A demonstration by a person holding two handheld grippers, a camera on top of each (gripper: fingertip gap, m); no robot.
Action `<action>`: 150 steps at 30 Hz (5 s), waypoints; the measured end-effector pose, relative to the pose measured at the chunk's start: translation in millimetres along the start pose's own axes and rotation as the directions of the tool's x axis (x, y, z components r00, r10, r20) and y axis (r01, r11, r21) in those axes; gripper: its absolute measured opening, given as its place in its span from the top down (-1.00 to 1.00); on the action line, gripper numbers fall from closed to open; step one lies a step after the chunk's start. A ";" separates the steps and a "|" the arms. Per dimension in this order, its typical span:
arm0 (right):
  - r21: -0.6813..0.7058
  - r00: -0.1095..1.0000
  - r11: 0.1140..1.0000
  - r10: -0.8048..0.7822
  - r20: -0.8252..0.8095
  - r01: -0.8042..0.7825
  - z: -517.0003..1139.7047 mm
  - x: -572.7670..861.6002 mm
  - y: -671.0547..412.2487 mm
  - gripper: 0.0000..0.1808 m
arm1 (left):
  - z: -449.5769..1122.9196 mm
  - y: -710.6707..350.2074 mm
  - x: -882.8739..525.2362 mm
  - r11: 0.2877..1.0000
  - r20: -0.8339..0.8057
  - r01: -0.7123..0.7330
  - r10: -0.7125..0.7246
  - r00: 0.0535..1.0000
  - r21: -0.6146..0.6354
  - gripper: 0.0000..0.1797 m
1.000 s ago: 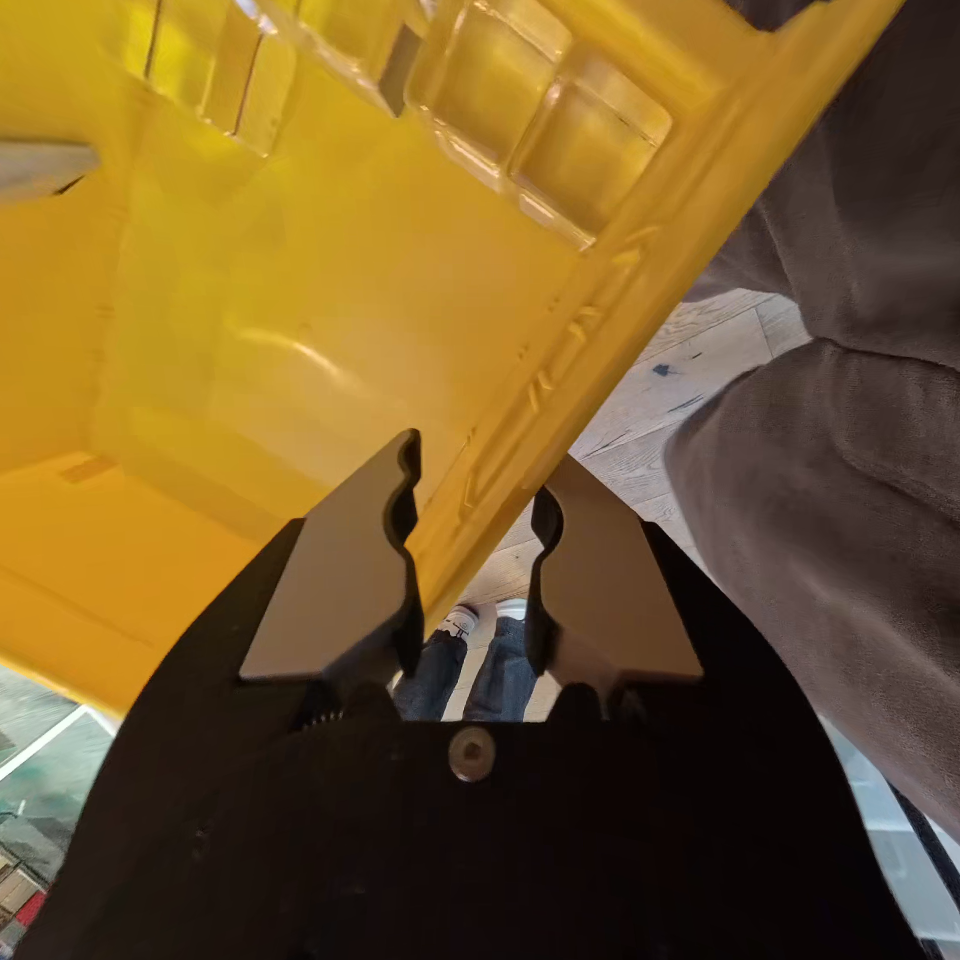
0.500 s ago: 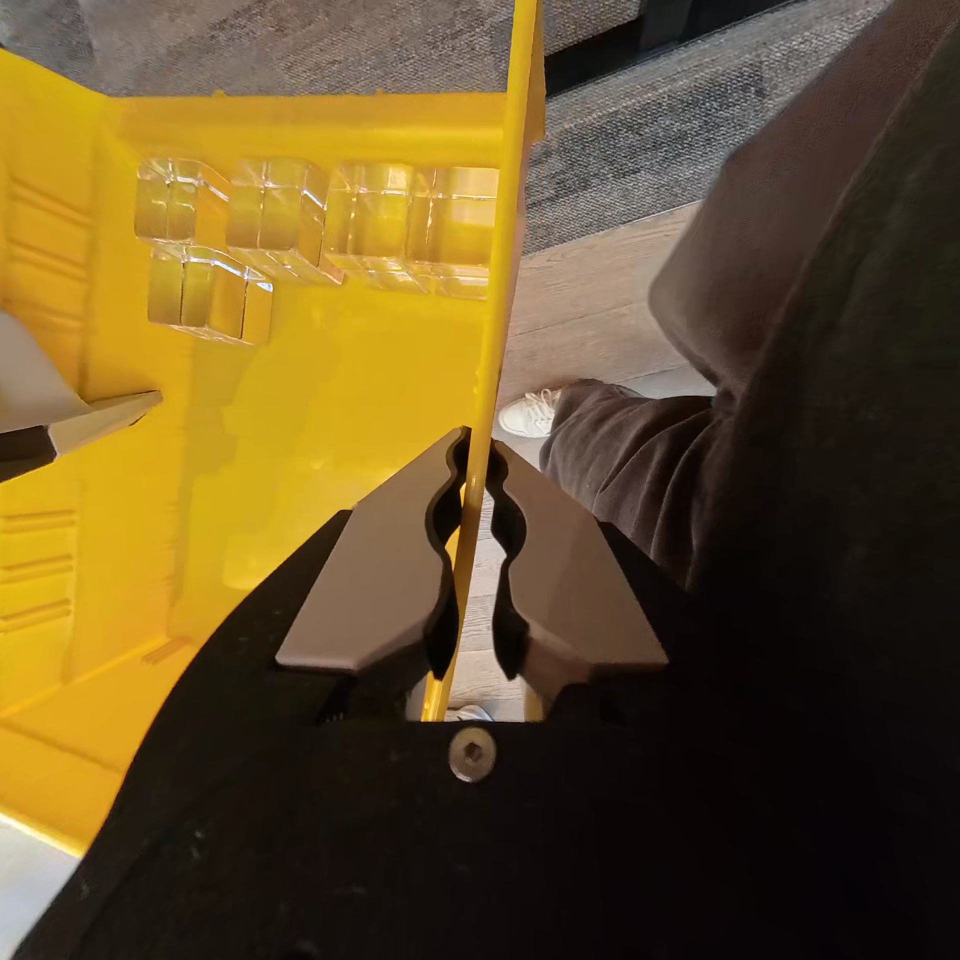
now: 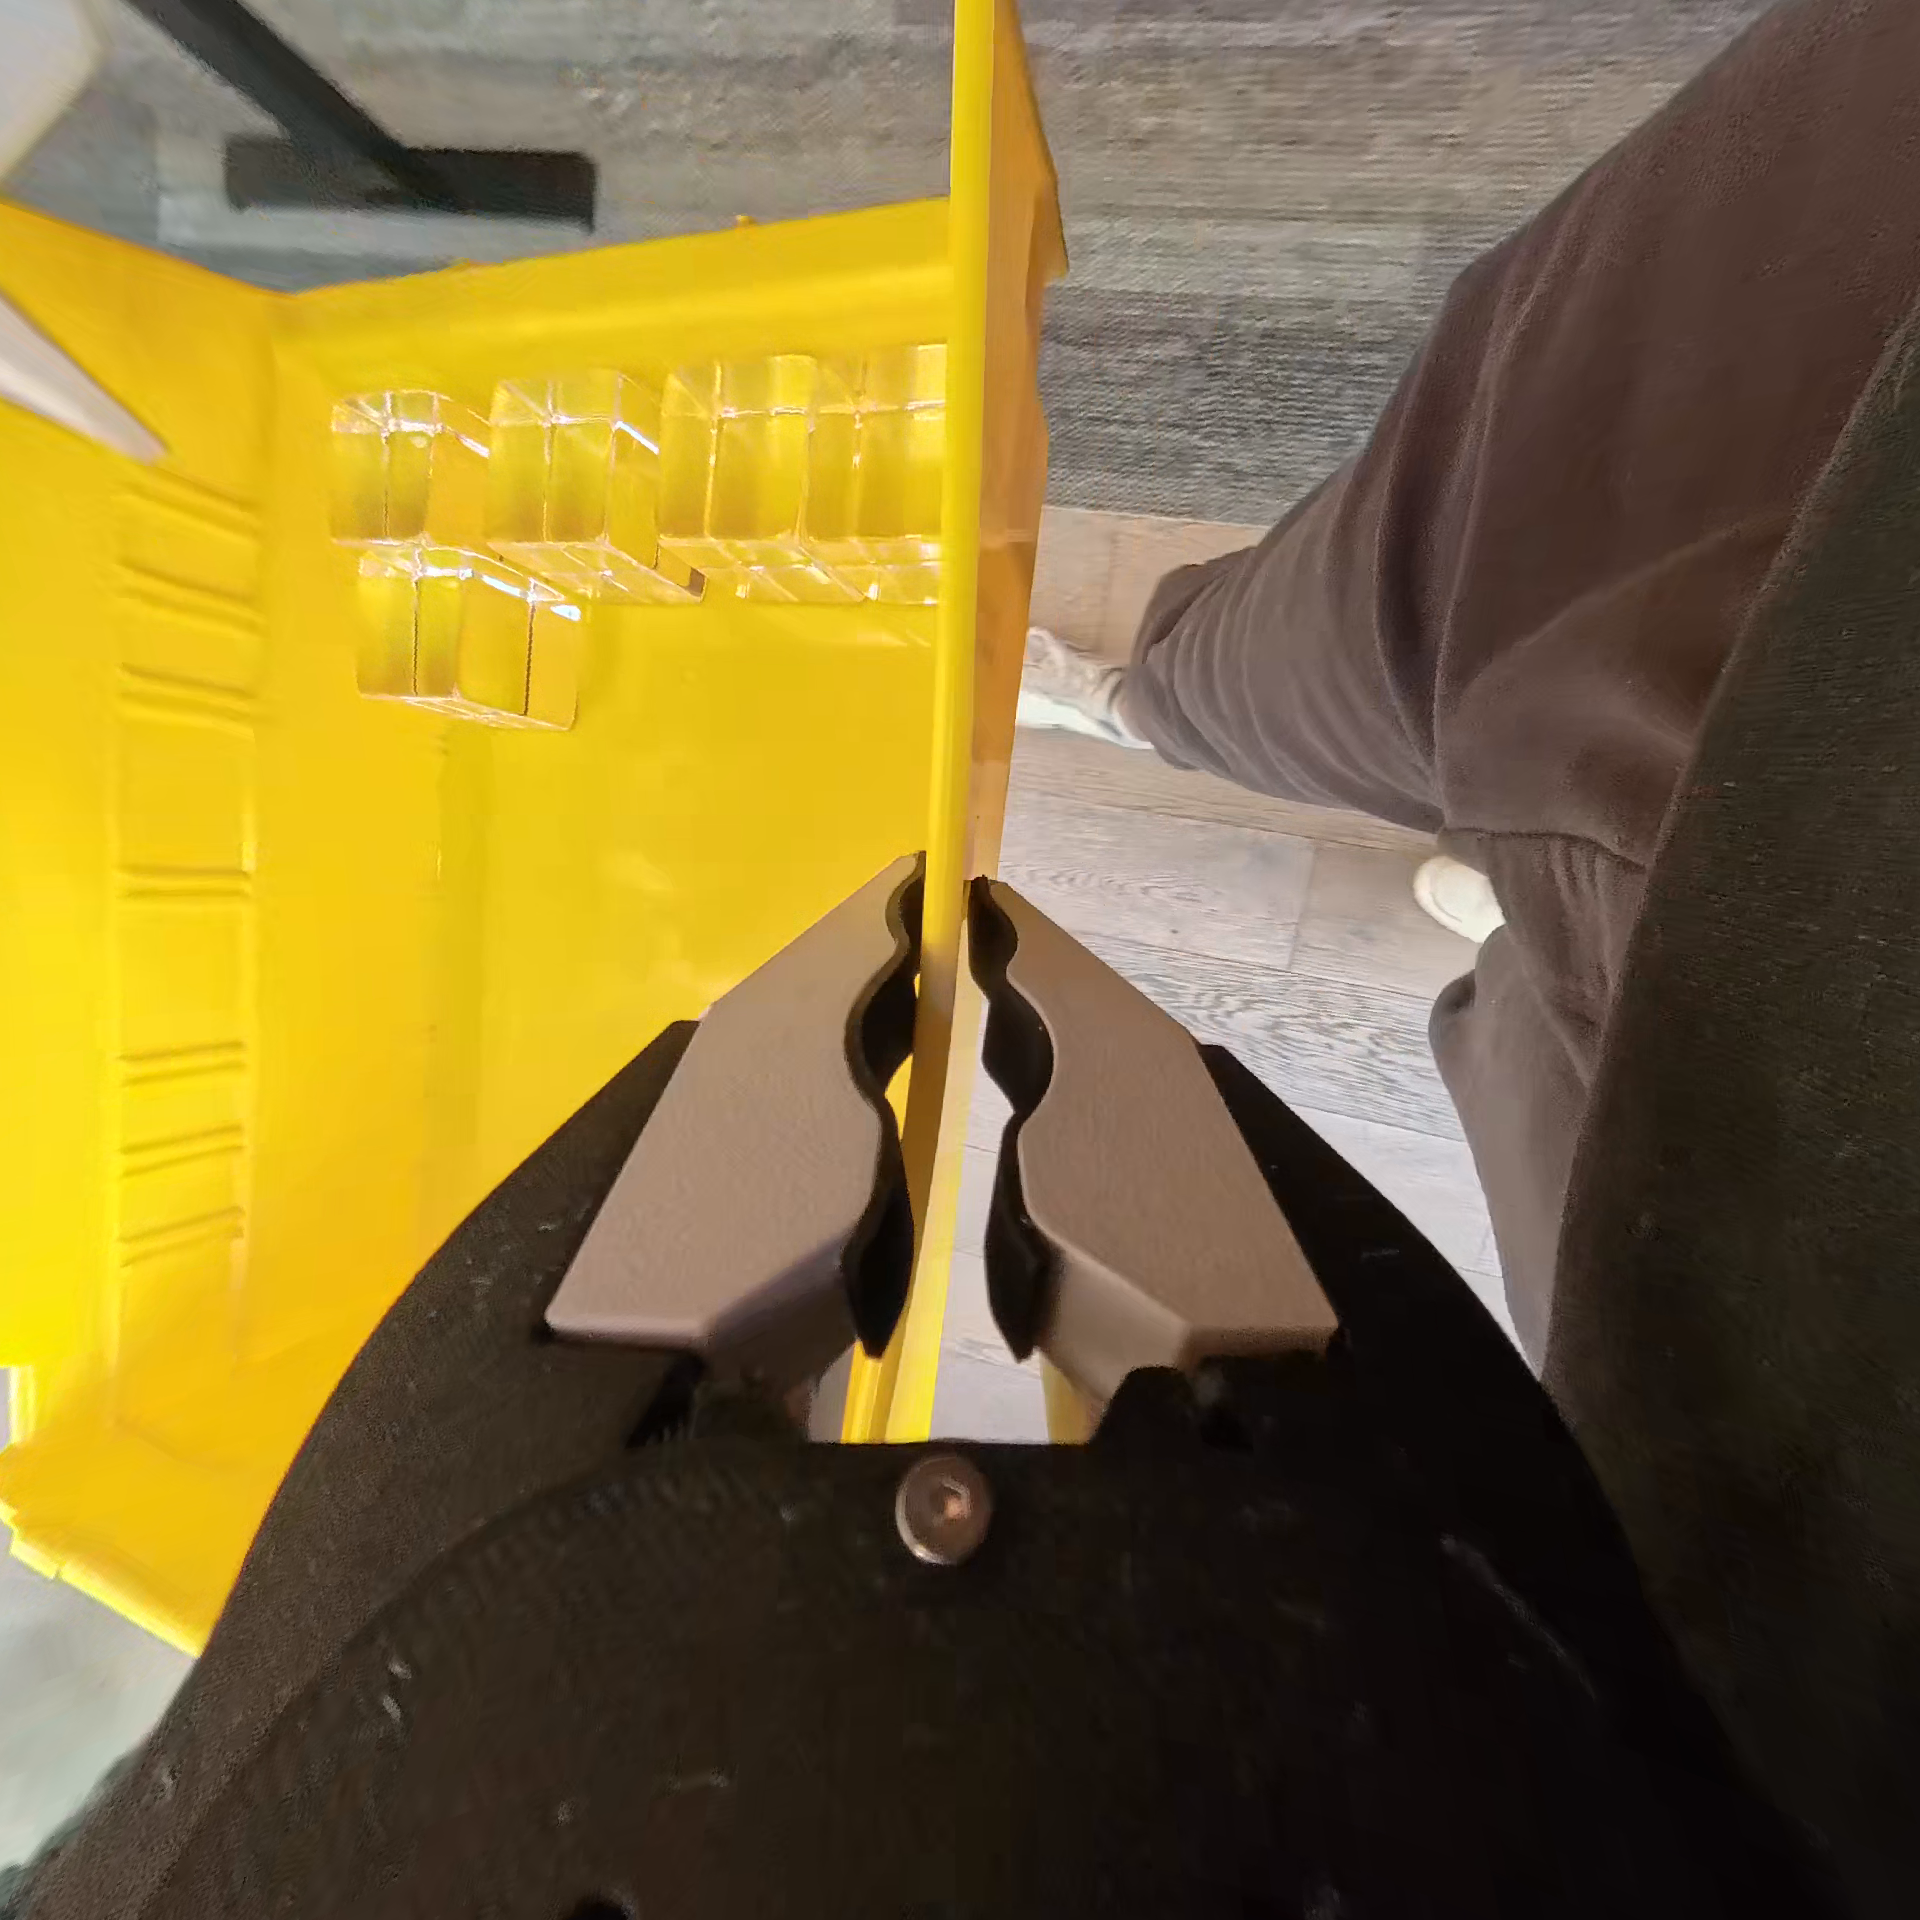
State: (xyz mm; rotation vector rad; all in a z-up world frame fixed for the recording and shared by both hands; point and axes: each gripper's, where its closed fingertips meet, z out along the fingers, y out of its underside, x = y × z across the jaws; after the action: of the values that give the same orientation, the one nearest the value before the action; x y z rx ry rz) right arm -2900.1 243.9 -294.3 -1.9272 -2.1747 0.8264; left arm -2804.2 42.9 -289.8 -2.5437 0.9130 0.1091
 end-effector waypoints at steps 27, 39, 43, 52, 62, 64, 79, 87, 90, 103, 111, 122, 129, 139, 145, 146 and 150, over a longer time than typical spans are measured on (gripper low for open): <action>-0.143 0.082 0.536 0.374 0.924 -0.832 127.6 467.9 -585.0 0.21 | 94.5 92.5 -882.4 0.997 0.176 0.011 -0.024 0.984 0.077 0.65; 0.120 0.259 0.487 0.228 0.939 -0.865 167.6 816.0 -898.1 0.22 | 184.1 81.7 -1363.4 0.949 0.269 0.184 -0.253 0.929 0.257 0.03; 0.155 0.298 0.482 0.236 0.925 -0.862 161.2 938.7 -1000.1 0.21 | 172.1 64.6 -1527.8 0.883 0.281 0.261 -0.384 0.880 0.390 -0.11; 0.239 0.362 0.442 0.219 0.906 -0.865 181.1 1207.9 -1212.2 0.22 | 143.7 137.0 -1908.1 0.034 -0.355 0.598 -0.778 0.519 0.801 -0.08; 0.221 0.309 0.344 0.228 0.923 -0.913 223.8 1483.3 -1452.2 0.22 | 331.3 171.2 -2282.2 -0.017 -0.772 0.973 -0.612 0.170 0.228 -0.77; 0.249 0.332 0.337 0.219 0.918 -0.908 234.4 1549.8 -1496.4 0.21 | 363.7 169.0 -2358.5 0.035 -0.739 0.975 -0.646 0.190 0.220 -0.71; 0.203 0.349 0.467 0.252 0.903 -0.861 255.7 2073.0 -1881.7 0.21 | 532.5 119.4 -2966.8 -0.137 -0.681 0.940 -0.722 0.122 0.313 -0.48; 0.241 0.445 0.580 0.239 0.863 -0.778 342.3 2307.9 -2097.9 0.21 | 642.0 176.1 -3267.4 -0.154 -0.692 0.933 -0.711 0.123 0.324 -0.45; 0.267 0.446 0.542 0.229 0.865 -0.797 366.7 2384.4 -2193.7 0.21 | 656.0 200.7 -3395.4 -0.104 -0.682 0.946 -0.718 0.141 0.305 -0.44; 0.219 0.367 0.566 0.161 0.916 -0.795 550.9 2720.3 -2640.2 0.22 | 738.5 371.4 -3952.7 -0.025 -0.521 0.969 -0.847 0.111 0.247 -0.45; 0.108 0.299 0.637 0.201 0.933 -0.763 614.3 2914.7 -2955.3 0.22 | 732.3 457.3 -4287.9 -0.164 -0.500 0.939 -0.866 0.009 0.301 -0.47; 0.195 0.445 0.776 0.121 0.887 -0.600 801.1 3088.8 -3390.0 0.23 | 778.8 748.9 -4693.8 0.084 0.005 0.941 -0.996 0.087 0.327 0.63; 0.174 0.440 0.788 0.133 0.888 -0.591 916.2 3166.0 -3647.0 0.22 | 742.9 904.6 -4935.2 0.081 0.099 0.965 -0.993 0.058 0.250 0.68; 0.039 0.392 0.865 0.186 0.901 -0.499 1113.3 3325.3 -3993.2 0.02 | 785.4 1119.0 -5273.0 -0.073 0.108 0.986 -0.990 -0.090 0.151 0.71; 0.063 0.404 0.882 0.148 0.903 -0.466 1138.2 3415.9 -4236.3 -0.05 | 788.7 1189.5 -5474.7 -0.252 -0.101 0.937 -0.967 -0.234 0.243 0.70; 0.069 0.414 0.891 0.139 0.899 -0.449 1150.7 3428.6 -4270.6 -0.07 | 794.5 1207.6 -5507.3 -0.270 -0.130 0.929 -0.961 -0.244 0.252 0.70; 0.094 0.492 0.898 0.145 0.858 -0.430 1231.8 3481.9 -4397.9 -0.01 | 812.2 1299.3 -5644.3 -0.242 -0.120 0.919 -0.969 -0.215 0.311 0.70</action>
State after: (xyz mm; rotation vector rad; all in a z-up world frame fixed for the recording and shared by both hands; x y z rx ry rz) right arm -7947.9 2980.5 -179.7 -1.9603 -1.8353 2.4389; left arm -7956.4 2810.7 -292.4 -2.0456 -1.3721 -0.2946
